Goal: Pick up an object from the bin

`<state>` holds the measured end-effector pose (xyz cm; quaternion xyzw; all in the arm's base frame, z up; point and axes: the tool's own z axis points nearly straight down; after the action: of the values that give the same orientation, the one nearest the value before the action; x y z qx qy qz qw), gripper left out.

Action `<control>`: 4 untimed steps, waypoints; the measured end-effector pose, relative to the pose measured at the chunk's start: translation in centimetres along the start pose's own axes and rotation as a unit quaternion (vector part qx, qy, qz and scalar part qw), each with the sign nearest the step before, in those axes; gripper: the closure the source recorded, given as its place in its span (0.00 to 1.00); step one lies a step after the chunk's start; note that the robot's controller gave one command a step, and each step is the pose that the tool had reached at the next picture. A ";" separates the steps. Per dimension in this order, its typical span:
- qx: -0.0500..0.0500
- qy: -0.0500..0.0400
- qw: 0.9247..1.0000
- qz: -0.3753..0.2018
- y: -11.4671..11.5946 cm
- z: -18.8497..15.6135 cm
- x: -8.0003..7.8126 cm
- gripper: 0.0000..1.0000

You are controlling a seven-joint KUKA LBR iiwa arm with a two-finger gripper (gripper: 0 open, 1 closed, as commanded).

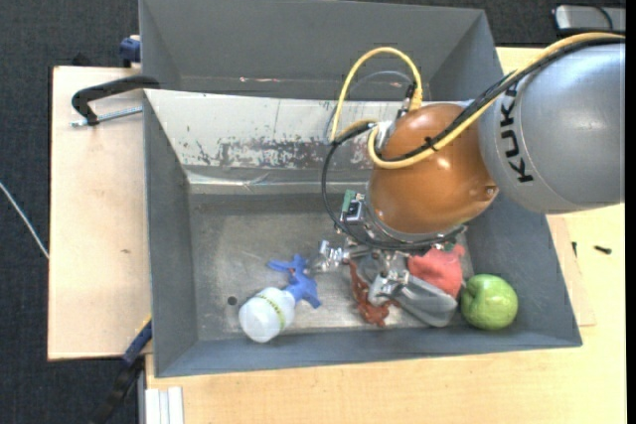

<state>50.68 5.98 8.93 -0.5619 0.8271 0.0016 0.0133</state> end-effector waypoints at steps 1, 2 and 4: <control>-0.002 -0.003 0.998 -0.062 0.1 -0.1 1.3 0.00; -0.003 0.003 0.998 -0.070 -0.4 -0.1 2.5 0.00; -0.005 0.007 0.990 -0.143 -0.5 0.2 3.4 0.00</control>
Offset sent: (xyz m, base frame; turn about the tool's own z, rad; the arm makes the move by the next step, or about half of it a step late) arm -0.0043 -0.0350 0.0048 -0.4590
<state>49.93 2.67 8.68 -0.6742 0.7386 -0.0001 0.0043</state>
